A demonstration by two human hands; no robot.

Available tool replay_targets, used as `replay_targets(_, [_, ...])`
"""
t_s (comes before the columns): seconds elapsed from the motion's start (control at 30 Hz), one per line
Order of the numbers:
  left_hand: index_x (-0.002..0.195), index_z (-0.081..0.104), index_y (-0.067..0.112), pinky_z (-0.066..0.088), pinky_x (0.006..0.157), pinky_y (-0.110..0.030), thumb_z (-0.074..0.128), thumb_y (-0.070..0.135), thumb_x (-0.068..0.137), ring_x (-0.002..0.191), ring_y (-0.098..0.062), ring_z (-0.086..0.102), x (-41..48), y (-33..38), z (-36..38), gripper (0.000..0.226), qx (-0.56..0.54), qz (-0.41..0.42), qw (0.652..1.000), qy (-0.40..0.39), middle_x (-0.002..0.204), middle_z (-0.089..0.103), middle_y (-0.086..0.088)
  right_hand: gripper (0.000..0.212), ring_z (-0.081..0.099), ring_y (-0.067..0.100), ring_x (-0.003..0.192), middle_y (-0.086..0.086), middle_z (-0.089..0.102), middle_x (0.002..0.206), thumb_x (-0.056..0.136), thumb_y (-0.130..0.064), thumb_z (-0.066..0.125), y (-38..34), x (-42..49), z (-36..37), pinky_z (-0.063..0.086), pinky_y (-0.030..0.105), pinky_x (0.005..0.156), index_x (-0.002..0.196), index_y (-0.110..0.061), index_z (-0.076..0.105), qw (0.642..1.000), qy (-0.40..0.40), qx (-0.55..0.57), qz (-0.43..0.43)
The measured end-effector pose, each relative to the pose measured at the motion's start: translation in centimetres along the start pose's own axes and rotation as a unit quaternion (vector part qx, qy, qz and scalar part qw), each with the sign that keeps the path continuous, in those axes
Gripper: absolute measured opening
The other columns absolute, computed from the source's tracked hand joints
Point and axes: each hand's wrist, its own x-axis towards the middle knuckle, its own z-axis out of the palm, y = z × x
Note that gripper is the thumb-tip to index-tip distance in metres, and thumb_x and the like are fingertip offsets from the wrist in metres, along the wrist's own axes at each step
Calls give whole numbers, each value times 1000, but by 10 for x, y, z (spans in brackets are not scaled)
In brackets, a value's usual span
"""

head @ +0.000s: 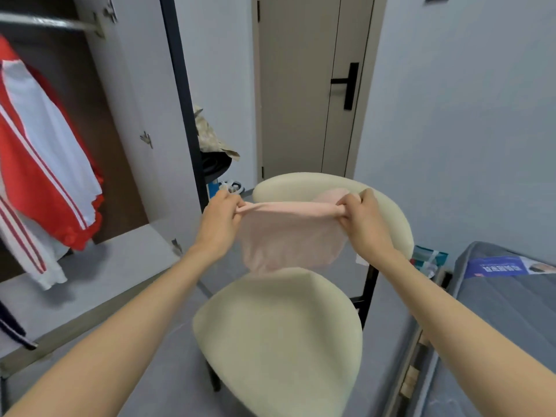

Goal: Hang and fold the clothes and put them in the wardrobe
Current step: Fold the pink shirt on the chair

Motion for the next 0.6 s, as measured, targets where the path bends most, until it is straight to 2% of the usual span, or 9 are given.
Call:
replay_targets(0.07, [91,59,3,39,68,-35,59,1,89,86,-22,43,-5,5,-6,3,23,29,999,17,96,42,-5,13,39,28,98,9,38,108,89,-14,58,-4,0,-6,47,43,73,101,-11,55,999,26,-15,-12])
replay_targets(0.17, [94,52,1,43,71,-37,55,-4,88,97,-26,43,-32,6,-2,9,55,13,998,-16,113,41,-12,17,34,34,115,18,34,137,89,-11,61,1,-22,-1,42,41,83,106,-10,59,996,-9,-88,-20])
replay_targets(0.2, [96,51,1,41,73,-34,54,-5,88,102,-28,45,-46,3,3,10,60,17,997,-42,122,41,-13,19,34,34,118,15,34,142,90,-12,60,4,-35,5,41,40,83,108,-10,58,992,-39,-115,-24])
replay_targets(0.27, [100,50,2,40,84,-32,49,-7,89,126,-27,42,-82,-6,19,14,62,28,990,-122,142,38,-11,23,35,30,122,4,41,141,94,-19,53,13,-69,19,39,36,82,116,-14,54,977,-118,-172,-36])
replay_targets(0.33, [103,49,6,38,99,-37,41,-11,88,141,-26,31,-123,-12,38,24,68,9,970,-235,145,39,-12,23,34,26,128,-1,47,134,96,-22,47,21,-111,35,35,34,85,118,-16,49,953,-222,-202,-45])
replay_targets(0.43, [92,40,19,38,91,-36,43,4,94,119,-30,50,-175,-17,57,15,47,-33,920,-388,116,53,-9,25,46,28,123,7,56,124,93,-25,48,31,-171,50,33,35,91,117,-15,47,897,-409,-167,-8])
replay_targets(0.5, [91,35,16,38,84,-30,52,13,95,120,-25,52,-197,-18,63,18,-7,-53,882,-468,120,56,-10,23,53,29,111,9,57,118,89,-23,52,34,-199,51,36,34,84,110,-16,45,849,-515,-105,47])
replay_targets(0.53, [90,34,15,36,79,-29,54,14,94,119,-22,52,-203,-18,62,21,-24,-65,863,-500,121,57,-11,21,54,28,106,9,57,115,87,-20,55,35,-210,49,38,33,79,104,-16,43,830,-548,-76,69])
replay_targets(0.6, [84,34,20,31,70,-29,56,16,94,98,-19,49,-212,-16,59,24,-43,-86,833,-545,102,53,-5,23,51,24,95,4,53,105,83,-15,60,36,-222,45,38,31,70,95,-17,40,809,-580,-43,86])
